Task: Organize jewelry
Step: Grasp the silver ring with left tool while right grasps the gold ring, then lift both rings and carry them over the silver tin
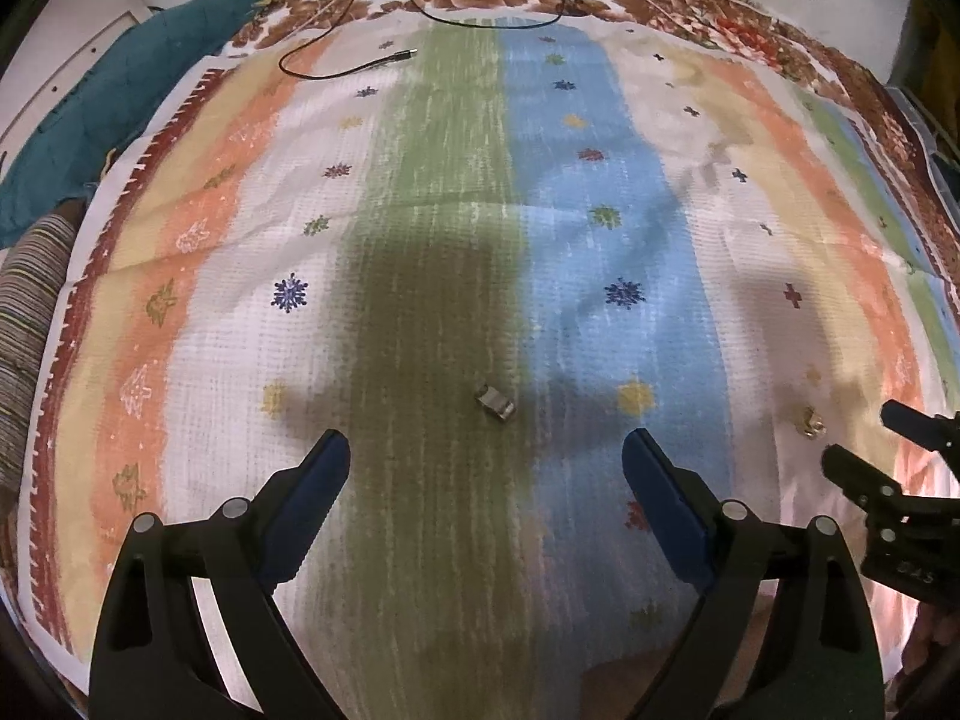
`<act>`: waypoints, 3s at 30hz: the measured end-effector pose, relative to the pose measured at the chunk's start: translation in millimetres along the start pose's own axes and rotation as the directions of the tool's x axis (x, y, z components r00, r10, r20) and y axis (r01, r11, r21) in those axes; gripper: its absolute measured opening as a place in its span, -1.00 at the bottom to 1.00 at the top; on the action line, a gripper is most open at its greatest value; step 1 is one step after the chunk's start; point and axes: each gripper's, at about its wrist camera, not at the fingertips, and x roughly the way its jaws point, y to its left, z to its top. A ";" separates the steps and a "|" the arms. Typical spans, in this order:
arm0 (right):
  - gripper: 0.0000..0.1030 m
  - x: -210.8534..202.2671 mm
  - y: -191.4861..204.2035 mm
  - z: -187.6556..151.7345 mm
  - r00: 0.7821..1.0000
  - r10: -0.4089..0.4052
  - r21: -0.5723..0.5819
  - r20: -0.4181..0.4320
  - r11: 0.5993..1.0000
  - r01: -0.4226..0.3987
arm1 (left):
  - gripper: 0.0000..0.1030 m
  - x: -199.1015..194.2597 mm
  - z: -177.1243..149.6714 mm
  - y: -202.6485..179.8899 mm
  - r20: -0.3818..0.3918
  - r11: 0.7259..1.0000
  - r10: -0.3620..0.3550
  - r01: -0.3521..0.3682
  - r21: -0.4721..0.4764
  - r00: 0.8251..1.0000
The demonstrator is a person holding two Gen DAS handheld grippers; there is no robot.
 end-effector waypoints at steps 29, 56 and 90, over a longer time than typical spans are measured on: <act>-0.34 37.0 2.4 9.6 0.999 -0.002 -0.019 -0.050 1.000 0.001 | -0.46 51.2 9.4 2.8 -0.056 0.999 -0.046 0.047 0.027 0.997; -0.66 -13.8 21.5 0.9 0.998 0.046 -0.056 0.037 0.997 -0.044 | -0.84 -24.3 1.6 -16.5 0.047 0.994 -0.073 0.069 0.083 0.996; -0.67 -125.8 32.3 -46.5 0.958 0.182 -0.117 0.221 0.980 -0.160 | -0.84 -150.0 -53.4 -57.8 0.186 0.971 -0.201 0.171 0.166 0.962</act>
